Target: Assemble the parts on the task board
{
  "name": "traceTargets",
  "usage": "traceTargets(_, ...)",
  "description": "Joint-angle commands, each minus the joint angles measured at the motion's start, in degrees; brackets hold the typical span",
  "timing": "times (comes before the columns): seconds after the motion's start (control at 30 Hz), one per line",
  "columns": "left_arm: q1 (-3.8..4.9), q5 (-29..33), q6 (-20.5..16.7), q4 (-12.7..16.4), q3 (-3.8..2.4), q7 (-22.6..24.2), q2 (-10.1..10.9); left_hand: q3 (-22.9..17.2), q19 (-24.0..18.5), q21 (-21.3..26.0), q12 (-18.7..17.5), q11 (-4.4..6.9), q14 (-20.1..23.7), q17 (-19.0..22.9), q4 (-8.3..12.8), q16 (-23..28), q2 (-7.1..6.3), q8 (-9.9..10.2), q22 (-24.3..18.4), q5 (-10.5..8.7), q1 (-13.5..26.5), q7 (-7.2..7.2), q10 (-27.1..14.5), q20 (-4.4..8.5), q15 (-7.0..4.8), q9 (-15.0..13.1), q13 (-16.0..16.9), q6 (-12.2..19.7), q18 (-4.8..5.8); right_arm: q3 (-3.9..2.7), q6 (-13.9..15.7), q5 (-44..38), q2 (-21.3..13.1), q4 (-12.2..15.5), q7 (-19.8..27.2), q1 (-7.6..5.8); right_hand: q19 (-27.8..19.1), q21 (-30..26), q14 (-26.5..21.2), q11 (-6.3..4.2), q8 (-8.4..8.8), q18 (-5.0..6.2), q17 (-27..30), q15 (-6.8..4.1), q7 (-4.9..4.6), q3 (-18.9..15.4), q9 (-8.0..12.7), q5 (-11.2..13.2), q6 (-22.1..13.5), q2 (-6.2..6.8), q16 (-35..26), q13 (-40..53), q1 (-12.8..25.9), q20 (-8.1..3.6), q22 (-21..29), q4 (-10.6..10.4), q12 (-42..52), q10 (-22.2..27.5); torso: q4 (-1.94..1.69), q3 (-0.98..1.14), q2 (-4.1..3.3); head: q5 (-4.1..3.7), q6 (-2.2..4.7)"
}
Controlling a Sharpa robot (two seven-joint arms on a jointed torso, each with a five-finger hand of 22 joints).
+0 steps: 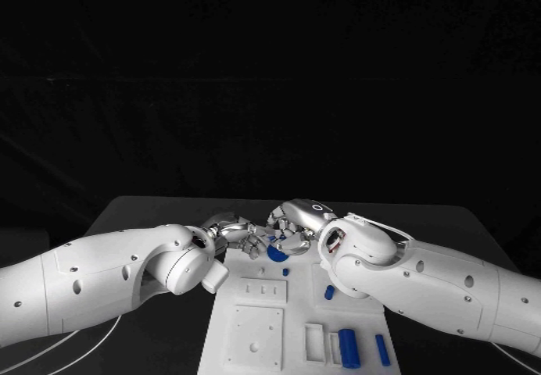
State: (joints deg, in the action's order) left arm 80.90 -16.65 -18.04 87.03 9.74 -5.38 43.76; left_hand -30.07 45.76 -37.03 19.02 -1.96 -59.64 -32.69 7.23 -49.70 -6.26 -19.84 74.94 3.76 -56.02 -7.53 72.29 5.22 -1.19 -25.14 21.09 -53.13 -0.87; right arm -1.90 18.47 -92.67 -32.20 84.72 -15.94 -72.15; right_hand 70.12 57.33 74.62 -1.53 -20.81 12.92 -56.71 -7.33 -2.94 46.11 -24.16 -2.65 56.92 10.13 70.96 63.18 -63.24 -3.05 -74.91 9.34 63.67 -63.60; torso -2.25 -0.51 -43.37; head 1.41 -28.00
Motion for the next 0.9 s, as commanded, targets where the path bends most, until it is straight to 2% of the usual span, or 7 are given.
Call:
traceTargets(0.03, 0.19, -2.1, -0.3, 0.0, -0.16, -0.7, -0.4, 0.3, -0.1, -0.2, -0.1, 0.21, -0.5, 0.1, 0.3, -0.3, 0.04, -0.4, 0.1, 0.24, 0.6, 0.2, 0.4, 1.46, 0.06, -0.1, 0.1, -0.7, -0.12, 0.13, -1.1, -0.7, 0.3, 0.7, 0.9, 0.14, 0.3, 0.2, 0.3, 0.11, -0.36, 2.08, -0.1, -0.18, -2.01, 0.3, -1.3, -0.2, 2.5, -0.02, -0.3, -0.1, -0.3, 0.08, -0.8, 0.0, 0.0, -0.5, 0.01, 0.02, -0.03, 0.03, -0.02)
traceTargets(0.53, 0.19, -3.2, -0.2, 0.0, -0.14, -2.1, -0.6, 0.6, 0.4, -0.4, 0.3, 0.7, -1.0, 0.0, -1.0, -0.9, -2.38, -0.5, 0.0, -0.61, 2.7, 0.75, 1.4, 1.83, -0.31, -0.3, 0.6, -2.0, -0.15, 0.14, -1.6, -1.0, 0.4, 0.7, 0.7, 0.15, 0.4, 0.3, 0.3, 0.1, -0.38, 2.08, -0.1, -0.18, -2.0, 0.4, -1.3, -0.2, 2.6, 0.03, -0.3, -0.1, -0.3, 0.08, -0.8, 0.1, 0.0, -0.5, 0.01, 0.02, 0.0, 0.1, -0.09)
traceTargets(0.73, 0.19, -3.2, 0.1, 0.1, -0.14, -2.2, -0.6, 0.5, 0.4, -0.4, 0.4, 0.75, -1.0, 0.0, -1.2, -0.9, -2.4, -0.6, 0.0, -0.65, 2.8, 0.81, 1.4, 1.86, -0.34, -0.3, 0.6, -2.2, -0.15, 0.14, -1.7, -1.1, 0.4, 0.6, 0.6, 0.15, 0.4, 0.3, 0.3, 0.1, -0.38, 2.08, -0.1, -0.18, -2.0, 0.4, -1.3, -0.2, 2.6, 0.03, -0.3, -0.1, -0.3, 0.08, -0.8, 0.1, 0.0, -0.5, 0.01, 0.02, 0.0, 0.06, -0.09)
traceTargets(0.9, 0.19, -3.3, 0.3, 0.1, -0.14, -2.2, -0.5, -1.2, 0.4, -0.5, 0.5, 0.95, -1.1, 0.0, 0.4, -1.2, 0.47, -0.7, 0.0, -0.31, -0.1, 1.08, 1.8, 1.97, -0.48, -0.4, 0.8, -2.8, -0.12, 0.14, -1.7, -1.1, 0.3, 0.5, 0.6, 0.15, 0.4, 0.3, 0.3, 0.1, -0.38, 2.08, -0.1, -0.18, -2.0, 0.4, -1.3, -0.2, 2.6, 0.02, -0.3, -0.1, -0.3, 0.09, -0.8, 0.1, 0.0, -0.6, 0.02, 0.01, -0.01, 0.08, -0.15)
